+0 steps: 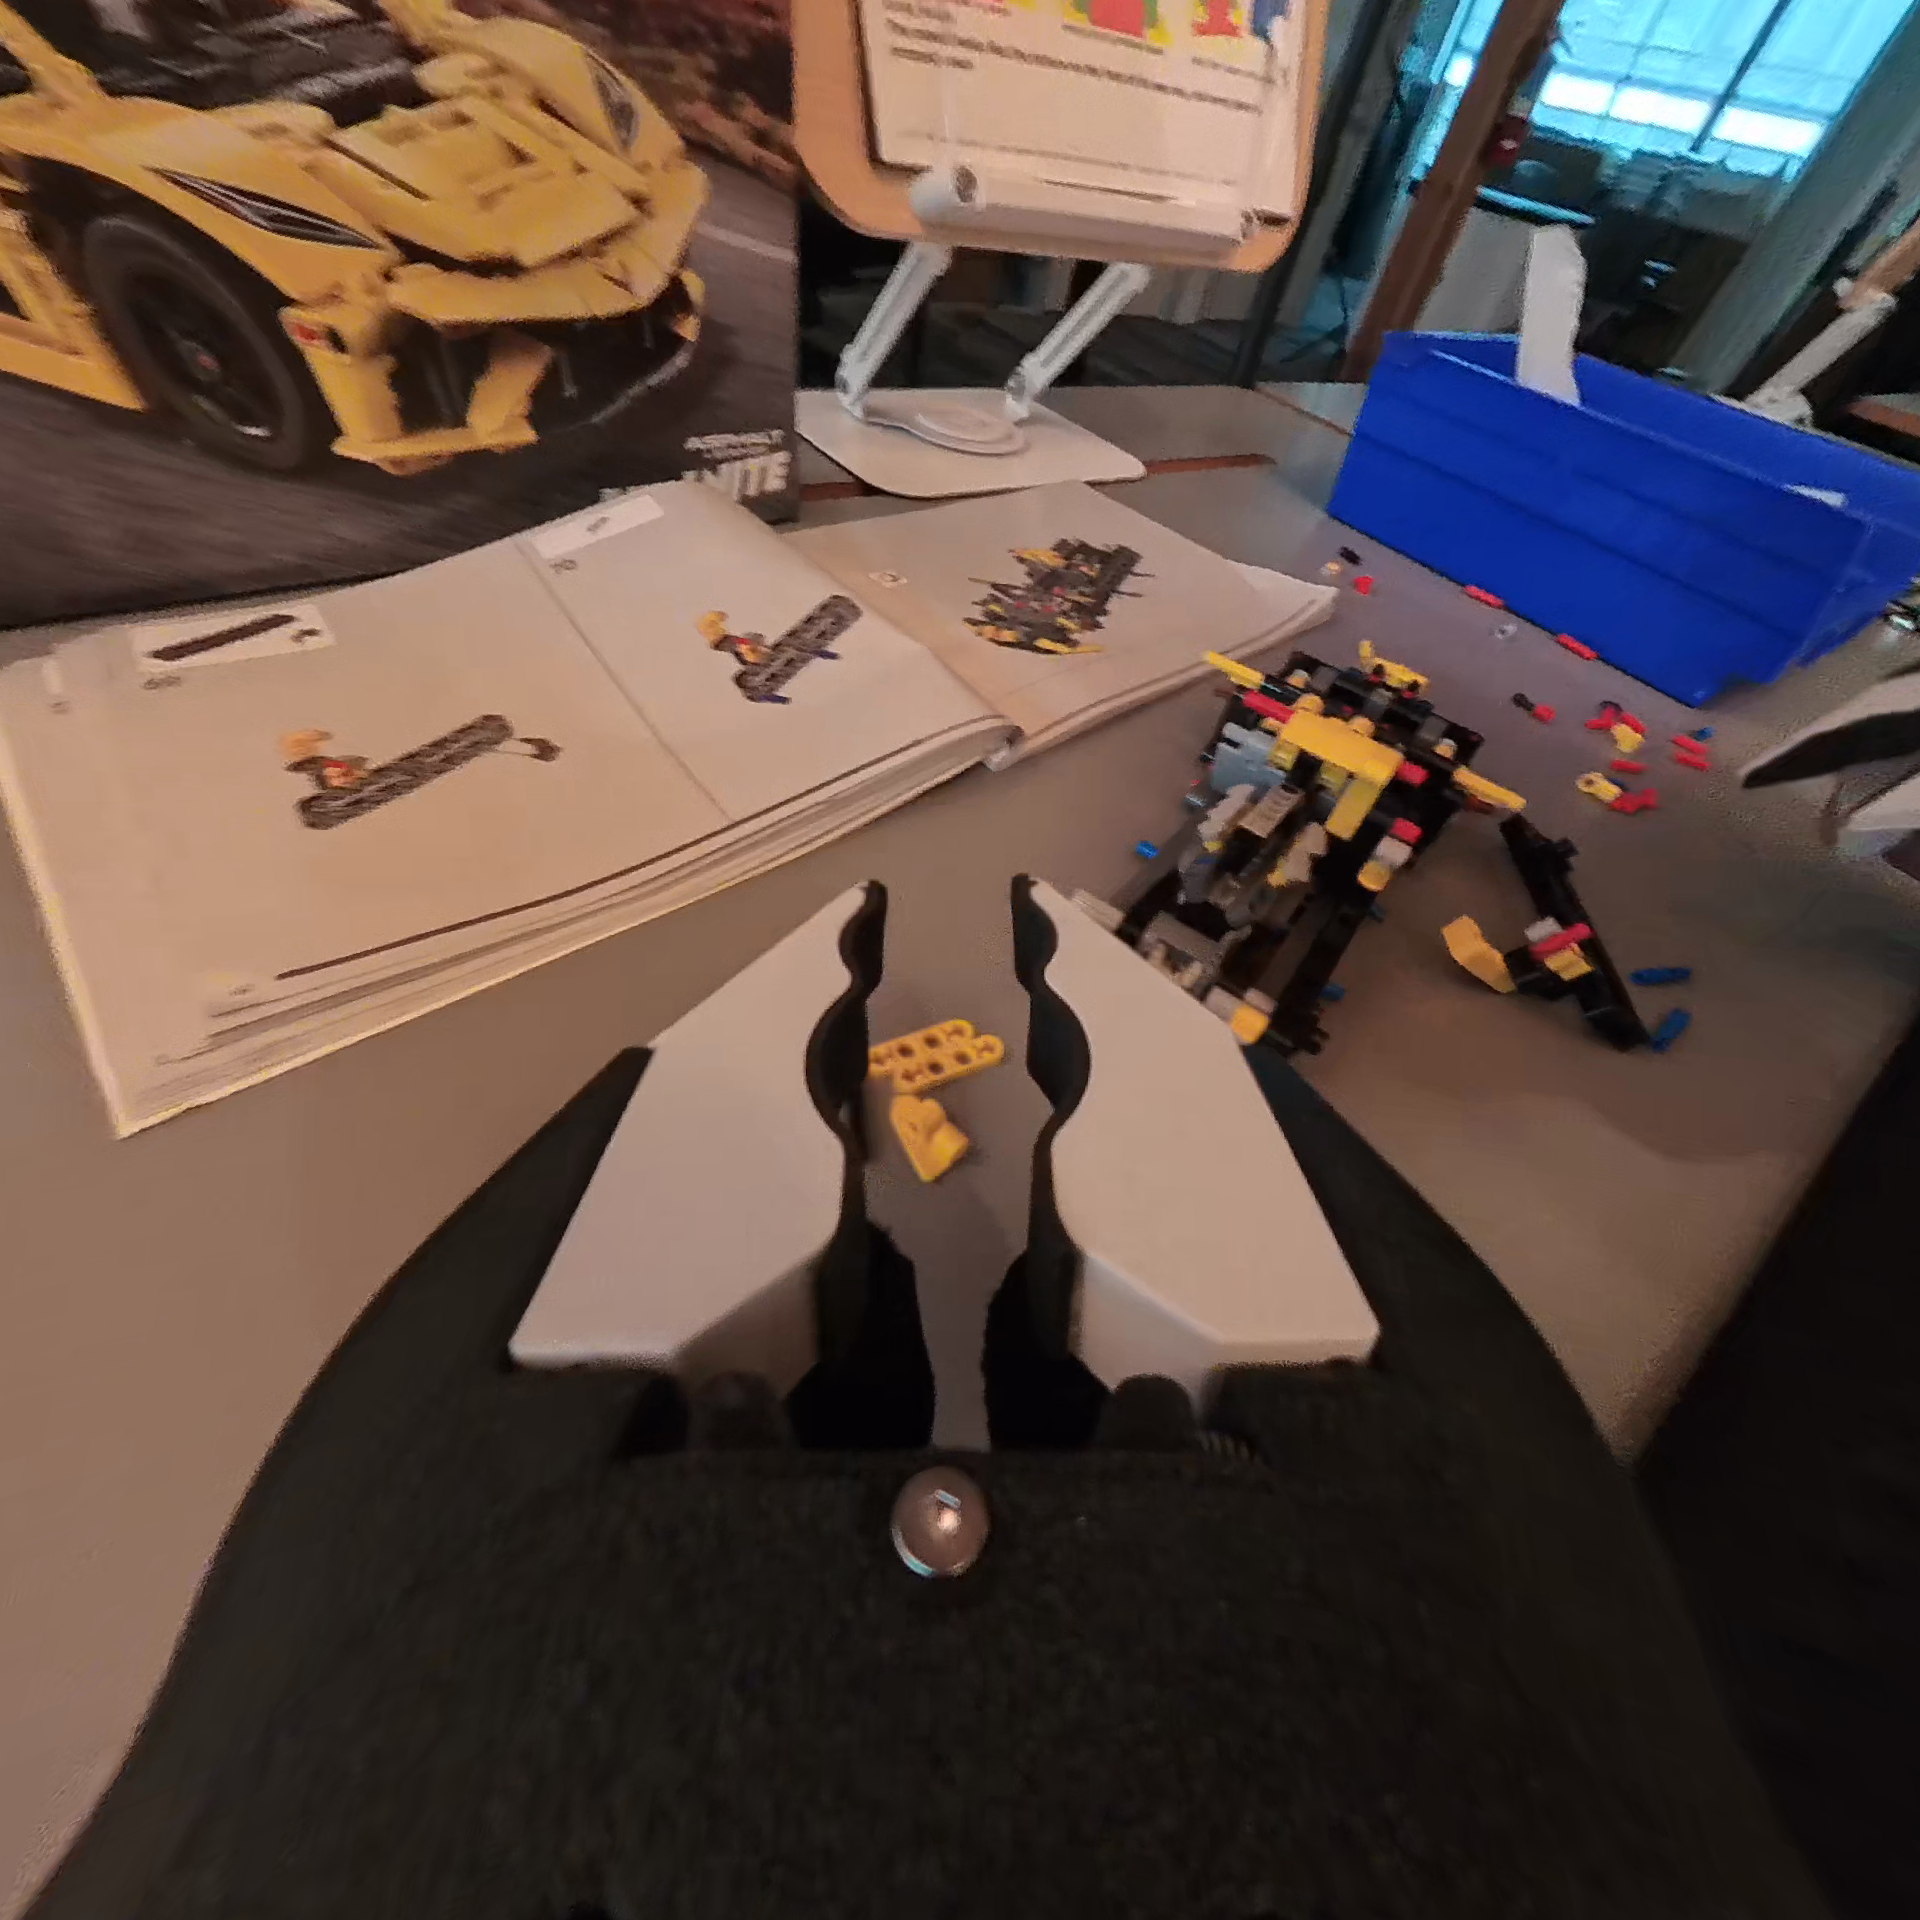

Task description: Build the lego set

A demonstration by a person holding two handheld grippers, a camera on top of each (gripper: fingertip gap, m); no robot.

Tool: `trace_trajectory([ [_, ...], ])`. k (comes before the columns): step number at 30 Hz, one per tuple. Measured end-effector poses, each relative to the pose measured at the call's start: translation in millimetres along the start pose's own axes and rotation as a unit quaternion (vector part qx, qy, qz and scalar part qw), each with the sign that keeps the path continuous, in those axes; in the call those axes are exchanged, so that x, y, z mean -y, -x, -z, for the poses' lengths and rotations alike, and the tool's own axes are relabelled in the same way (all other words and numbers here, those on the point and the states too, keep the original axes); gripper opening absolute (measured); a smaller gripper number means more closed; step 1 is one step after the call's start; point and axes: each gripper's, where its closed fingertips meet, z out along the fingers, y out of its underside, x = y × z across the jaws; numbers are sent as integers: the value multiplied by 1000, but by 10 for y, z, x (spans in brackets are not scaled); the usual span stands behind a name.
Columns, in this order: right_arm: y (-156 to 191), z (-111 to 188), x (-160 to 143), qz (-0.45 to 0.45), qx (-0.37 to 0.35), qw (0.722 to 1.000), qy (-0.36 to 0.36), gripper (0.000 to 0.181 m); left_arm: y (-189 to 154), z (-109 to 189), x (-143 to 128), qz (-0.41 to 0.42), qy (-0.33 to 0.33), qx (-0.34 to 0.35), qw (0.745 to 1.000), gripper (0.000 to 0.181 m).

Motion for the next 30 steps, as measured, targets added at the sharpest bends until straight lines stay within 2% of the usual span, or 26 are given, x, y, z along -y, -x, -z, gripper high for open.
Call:
trace_trajectory([
  [5,-88,-16,4,72,-74,995,9,31,83,37,76,74,-19,-13,997,25],
  [8,-109,0,14,90,-96,991,5,30,102,4,-8,92,12,-8,996,27],
  [20,-155,43,55,17,-56,998,-15,24,71,58,30,72,-1,-1,997,28],
  [25,-171,90,105,12,-60,998,-35,24,54,35,2,69,6,-1,998,28],
  [30,-166,56,65,19,-62,998,-19,24,1,42,-4,62,6,-14,998,27],
])
